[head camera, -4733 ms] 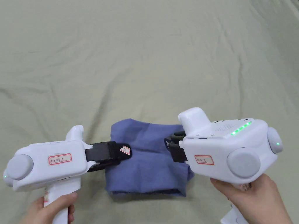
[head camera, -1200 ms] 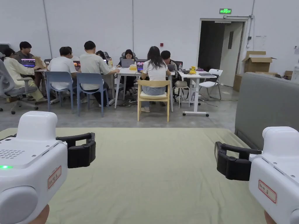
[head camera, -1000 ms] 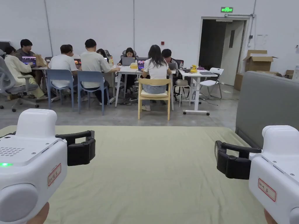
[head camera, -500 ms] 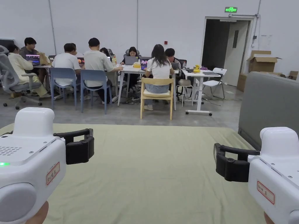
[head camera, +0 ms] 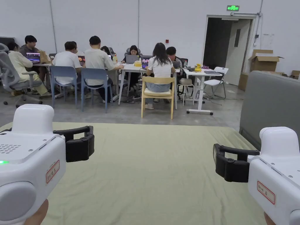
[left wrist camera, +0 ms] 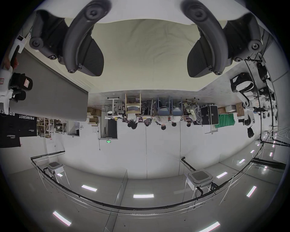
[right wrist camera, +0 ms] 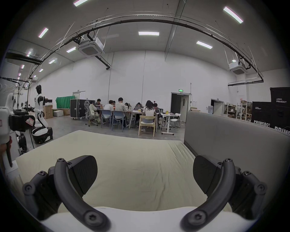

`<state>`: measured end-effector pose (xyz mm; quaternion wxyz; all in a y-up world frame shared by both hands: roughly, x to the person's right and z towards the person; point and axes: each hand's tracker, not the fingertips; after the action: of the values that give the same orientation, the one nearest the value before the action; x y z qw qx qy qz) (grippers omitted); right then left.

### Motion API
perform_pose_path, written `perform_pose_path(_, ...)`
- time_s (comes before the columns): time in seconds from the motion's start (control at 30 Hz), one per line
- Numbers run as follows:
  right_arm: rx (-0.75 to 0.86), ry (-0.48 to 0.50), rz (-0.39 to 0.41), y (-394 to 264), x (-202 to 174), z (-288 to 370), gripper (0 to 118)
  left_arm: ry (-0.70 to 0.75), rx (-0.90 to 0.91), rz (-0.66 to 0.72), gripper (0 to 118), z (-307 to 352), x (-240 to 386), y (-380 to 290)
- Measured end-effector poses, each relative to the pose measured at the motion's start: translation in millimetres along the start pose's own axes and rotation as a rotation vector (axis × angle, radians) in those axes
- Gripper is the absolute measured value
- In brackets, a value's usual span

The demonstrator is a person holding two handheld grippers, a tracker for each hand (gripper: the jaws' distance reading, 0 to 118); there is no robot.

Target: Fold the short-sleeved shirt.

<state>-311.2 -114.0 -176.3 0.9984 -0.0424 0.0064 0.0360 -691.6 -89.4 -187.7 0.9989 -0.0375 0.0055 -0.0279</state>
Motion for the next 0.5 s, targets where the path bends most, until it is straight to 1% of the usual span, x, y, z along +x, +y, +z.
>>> perform_pose_path(0.5, -0.003, -0.006, -0.016, -1.4, 1.6, -2.4, 118, 0.013, -0.027, 0.015, 113, -5.8, -3.6, -4.1)
